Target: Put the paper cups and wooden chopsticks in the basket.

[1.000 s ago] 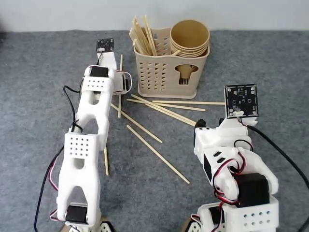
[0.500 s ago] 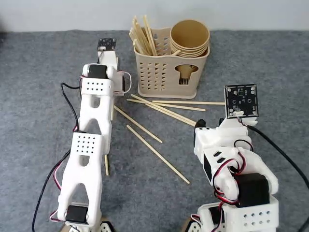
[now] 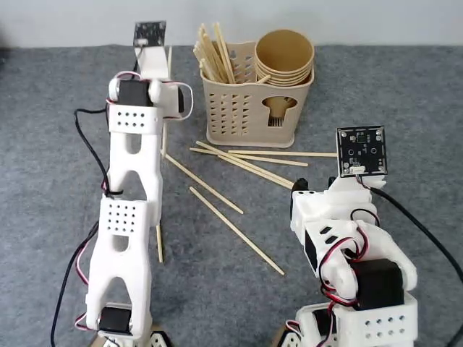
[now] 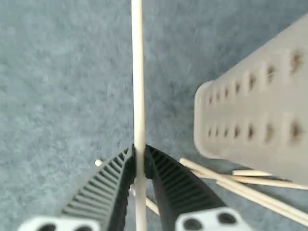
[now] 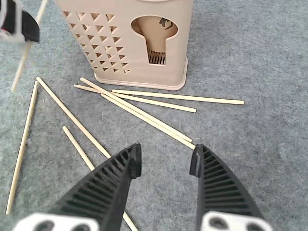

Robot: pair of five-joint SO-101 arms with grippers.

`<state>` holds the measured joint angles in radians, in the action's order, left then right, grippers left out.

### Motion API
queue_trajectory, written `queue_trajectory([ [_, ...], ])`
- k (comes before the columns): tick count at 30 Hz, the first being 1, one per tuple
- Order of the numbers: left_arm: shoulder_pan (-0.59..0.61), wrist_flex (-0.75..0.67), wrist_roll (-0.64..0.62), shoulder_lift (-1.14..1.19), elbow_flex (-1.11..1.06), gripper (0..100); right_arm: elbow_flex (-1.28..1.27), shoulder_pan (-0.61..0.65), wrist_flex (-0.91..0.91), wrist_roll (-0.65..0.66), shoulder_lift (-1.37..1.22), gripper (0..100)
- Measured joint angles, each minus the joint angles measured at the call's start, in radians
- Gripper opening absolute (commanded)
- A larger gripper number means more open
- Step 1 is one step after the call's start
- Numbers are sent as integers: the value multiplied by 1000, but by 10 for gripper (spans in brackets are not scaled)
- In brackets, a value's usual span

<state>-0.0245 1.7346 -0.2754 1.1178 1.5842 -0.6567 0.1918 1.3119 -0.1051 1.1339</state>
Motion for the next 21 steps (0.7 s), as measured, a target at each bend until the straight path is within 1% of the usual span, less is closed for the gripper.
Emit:
queue_trajectory([
  [2, 0, 0, 0, -46, -12, 11, 0, 0, 0, 0, 0, 186],
  [5, -3, 0, 0, -143, -86, 11, 0, 0, 0, 0, 0, 186],
  [11, -35, 0, 0, -428, -351, 11, 0, 0, 0, 0, 0, 186],
  [16, -95, -2, 0, -683, -539, 11, 0, 0, 0, 0, 0, 186],
  [21, -130, -91, -43, -798, -618, 11, 0, 0, 0, 0, 0, 186],
])
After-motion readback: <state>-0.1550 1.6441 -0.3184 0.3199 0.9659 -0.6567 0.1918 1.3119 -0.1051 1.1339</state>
